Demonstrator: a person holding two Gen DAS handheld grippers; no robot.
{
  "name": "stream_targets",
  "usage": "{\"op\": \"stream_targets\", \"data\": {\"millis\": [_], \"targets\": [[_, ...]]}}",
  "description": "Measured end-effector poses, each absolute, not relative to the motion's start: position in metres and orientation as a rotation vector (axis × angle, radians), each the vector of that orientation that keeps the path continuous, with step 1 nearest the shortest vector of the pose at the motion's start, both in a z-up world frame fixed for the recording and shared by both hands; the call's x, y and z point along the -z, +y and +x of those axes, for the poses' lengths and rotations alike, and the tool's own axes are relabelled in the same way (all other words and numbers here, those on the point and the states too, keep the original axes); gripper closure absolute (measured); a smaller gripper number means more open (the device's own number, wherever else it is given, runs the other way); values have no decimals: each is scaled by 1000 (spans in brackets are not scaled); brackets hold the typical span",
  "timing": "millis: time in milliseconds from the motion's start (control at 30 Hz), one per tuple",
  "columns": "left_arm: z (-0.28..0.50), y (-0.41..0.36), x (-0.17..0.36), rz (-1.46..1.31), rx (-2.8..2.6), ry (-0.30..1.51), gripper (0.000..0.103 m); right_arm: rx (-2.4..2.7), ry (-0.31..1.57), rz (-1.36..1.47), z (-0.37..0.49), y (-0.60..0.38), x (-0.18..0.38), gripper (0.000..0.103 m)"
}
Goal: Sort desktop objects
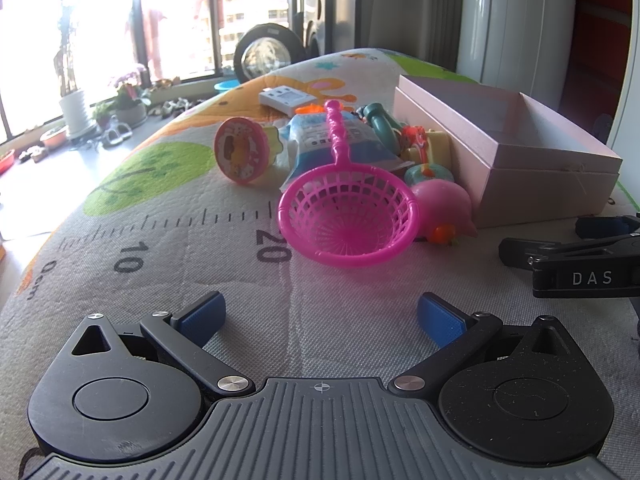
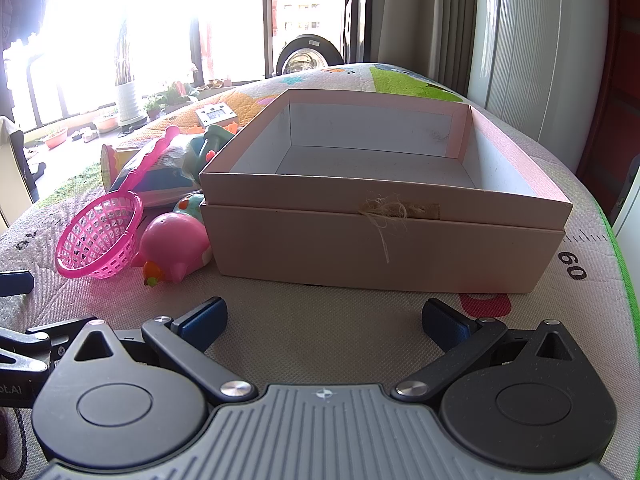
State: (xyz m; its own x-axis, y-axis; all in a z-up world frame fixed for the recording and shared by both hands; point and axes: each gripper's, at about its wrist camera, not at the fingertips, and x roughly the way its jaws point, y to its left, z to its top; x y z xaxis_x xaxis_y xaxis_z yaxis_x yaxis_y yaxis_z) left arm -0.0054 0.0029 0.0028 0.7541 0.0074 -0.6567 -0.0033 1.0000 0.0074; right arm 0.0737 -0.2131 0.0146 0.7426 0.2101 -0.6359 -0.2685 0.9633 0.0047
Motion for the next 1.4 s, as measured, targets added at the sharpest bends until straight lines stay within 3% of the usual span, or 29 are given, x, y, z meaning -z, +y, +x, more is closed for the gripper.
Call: {"op": "stream_targets", "data": {"millis": [300,867,1067,1100,1200,1400], "targets": [[0,4,-3,4,-5,745,0,-273,696,-80,74,-213,-15,0],[-9,22,-24,-30,41,684,0,-344,946,-133,55,-211,-34,0],[4,57,-33,-71,-54,619,0,-459,713,-236,45,-182,-96,0],[7,62,-32,-83,-64,621,0,-471,681,-250,53,-172,-109,2],[11,81,-30,-136,-86,612,0,-537,670,-235,99,-137,-146,21],[18,108,-23,-266,-82,599,0,-542,787,-261,229,-42,-138,18]]}}
